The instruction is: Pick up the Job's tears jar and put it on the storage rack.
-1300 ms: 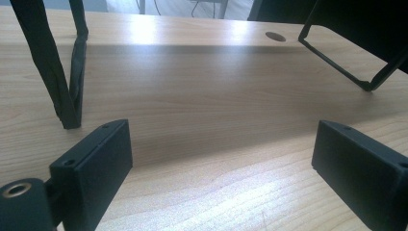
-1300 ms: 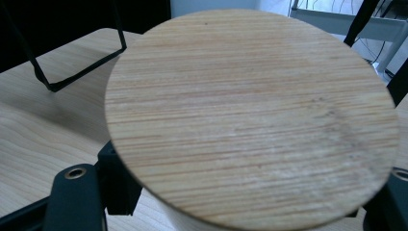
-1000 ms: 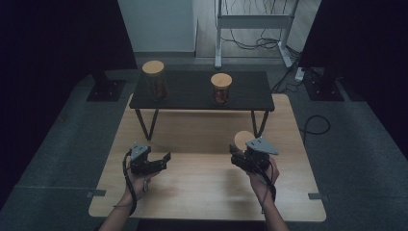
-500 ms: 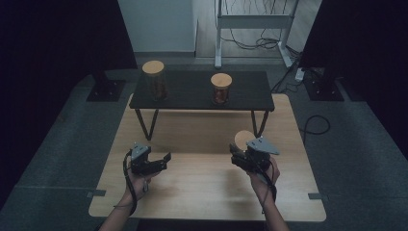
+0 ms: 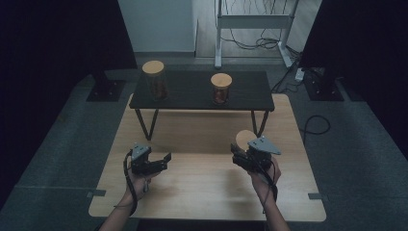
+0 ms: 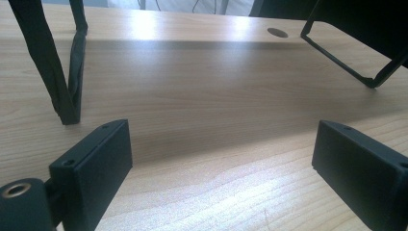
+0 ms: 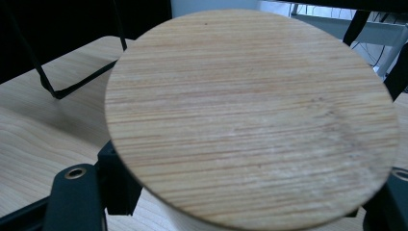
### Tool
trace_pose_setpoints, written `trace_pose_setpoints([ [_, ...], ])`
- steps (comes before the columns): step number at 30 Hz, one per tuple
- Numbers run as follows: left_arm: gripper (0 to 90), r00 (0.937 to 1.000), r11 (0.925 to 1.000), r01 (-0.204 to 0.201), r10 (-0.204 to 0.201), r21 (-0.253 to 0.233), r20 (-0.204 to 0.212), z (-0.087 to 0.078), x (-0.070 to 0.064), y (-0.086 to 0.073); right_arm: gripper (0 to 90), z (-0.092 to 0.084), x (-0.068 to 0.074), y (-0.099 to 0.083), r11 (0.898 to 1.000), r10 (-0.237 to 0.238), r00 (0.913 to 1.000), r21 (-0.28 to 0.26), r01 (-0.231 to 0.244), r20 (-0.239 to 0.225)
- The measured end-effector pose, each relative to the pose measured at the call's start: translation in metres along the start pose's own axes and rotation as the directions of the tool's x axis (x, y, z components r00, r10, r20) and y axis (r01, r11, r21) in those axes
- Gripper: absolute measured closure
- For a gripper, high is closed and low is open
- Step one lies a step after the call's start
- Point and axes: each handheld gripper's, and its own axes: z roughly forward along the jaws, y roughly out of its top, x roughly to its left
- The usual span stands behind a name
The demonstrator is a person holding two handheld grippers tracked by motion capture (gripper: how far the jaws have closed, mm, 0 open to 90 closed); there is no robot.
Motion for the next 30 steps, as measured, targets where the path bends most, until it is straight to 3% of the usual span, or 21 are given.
trace_pose_setpoints([
  [30, 6.3, 0.9998, 0.9997, 0.017, -0.018, -0.018, -0.010, -0.0055, 0.0045, 0.0028, 25.3, -0.0028, 0.0026, 0.0074, 1.000, -0.007, 1.0000, -0.019, 0.007, -0.006],
])
